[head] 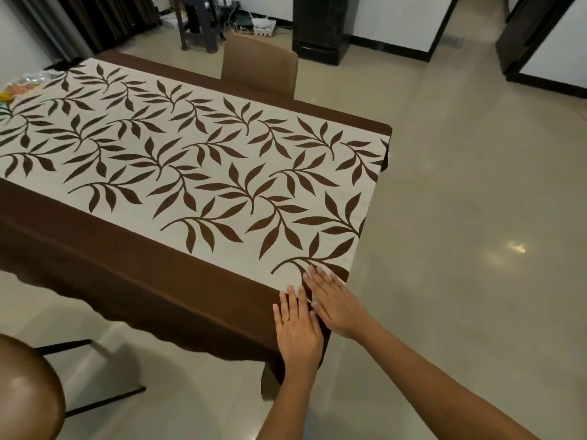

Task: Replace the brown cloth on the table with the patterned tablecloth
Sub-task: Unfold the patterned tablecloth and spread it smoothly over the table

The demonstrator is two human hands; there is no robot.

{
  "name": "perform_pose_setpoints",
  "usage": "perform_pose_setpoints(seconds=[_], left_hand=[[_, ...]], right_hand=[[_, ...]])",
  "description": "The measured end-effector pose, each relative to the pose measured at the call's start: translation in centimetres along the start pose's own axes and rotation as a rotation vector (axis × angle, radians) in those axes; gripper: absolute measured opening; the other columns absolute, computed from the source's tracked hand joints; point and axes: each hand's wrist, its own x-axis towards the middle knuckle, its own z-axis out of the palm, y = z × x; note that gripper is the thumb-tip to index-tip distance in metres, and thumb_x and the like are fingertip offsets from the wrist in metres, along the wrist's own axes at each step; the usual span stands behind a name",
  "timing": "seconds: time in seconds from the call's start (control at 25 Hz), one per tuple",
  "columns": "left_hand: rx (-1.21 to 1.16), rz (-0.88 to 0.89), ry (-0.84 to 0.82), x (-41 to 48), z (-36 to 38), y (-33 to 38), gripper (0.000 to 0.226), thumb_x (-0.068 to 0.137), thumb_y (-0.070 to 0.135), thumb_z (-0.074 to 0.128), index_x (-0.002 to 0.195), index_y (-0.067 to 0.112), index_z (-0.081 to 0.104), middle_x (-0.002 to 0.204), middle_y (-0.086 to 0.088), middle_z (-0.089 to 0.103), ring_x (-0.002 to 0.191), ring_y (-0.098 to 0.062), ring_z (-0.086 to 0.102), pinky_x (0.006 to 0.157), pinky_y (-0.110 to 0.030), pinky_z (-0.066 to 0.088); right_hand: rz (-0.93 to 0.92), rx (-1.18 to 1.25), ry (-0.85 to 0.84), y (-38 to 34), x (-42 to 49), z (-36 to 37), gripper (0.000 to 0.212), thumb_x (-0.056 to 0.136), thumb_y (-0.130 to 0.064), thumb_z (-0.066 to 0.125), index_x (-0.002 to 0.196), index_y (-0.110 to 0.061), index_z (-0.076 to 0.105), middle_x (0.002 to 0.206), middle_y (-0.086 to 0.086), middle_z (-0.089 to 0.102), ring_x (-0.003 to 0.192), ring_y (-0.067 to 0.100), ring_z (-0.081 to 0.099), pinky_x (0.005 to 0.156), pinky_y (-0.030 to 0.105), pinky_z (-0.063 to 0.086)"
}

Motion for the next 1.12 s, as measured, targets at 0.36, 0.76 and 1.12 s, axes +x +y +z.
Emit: perform_pose_setpoints(seconds=[0.36, 0.76, 1.12], left_hand=[[0.073, -0.044, -0.009, 0.0, 1.3, -0.5, 0.054, 0.099, 0.041, 0.027, 0.149, 0.021, 0.031, 0.155, -0.003, 0.030, 0.147, -0.019, 0.010, 0.118, -0.036, 0.001], [0.076, -0.183, 0.059, 0.1, 1.2, 1.6, 0.055, 0.093, 0.033, 0.032, 0.147, 0.021, 0.034, 0.153, -0.001, 0.032, 0.143, -0.022, 0.028, 0.117, -0.039, 0.001], [0.089, -0.430, 0.162, 1.7, 4.1, 7.3, 0.055, 0.101, 0.043, 0.014, 0.150, 0.022, 0.027, 0.156, -0.002, 0.027, 0.144, -0.018, 0.023, 0.117, -0.038, 0.006]], right_hand=[[-0.171, -0.083, 0.015, 4.7, 1.9, 0.3, 0.056, 0.103, -0.037, 0.018, 0.154, -0.018, 0.004, 0.161, -0.002, -0.003, 0.147, 0.011, -0.009, 0.119, 0.035, -0.002], [-0.200, -0.051, -0.001, 10.1, 4.9, -1.9, 0.062, 0.100, -0.043, 0.013, 0.153, -0.013, 0.003, 0.160, 0.002, -0.005, 0.147, 0.012, -0.010, 0.118, 0.030, -0.009], [-0.453, -0.148, -0.087, 11.6, 5.9, -2.3, 0.060, 0.101, -0.044, 0.018, 0.153, -0.013, 0.015, 0.160, 0.004, 0.012, 0.148, 0.017, 0.007, 0.117, 0.037, 0.004]])
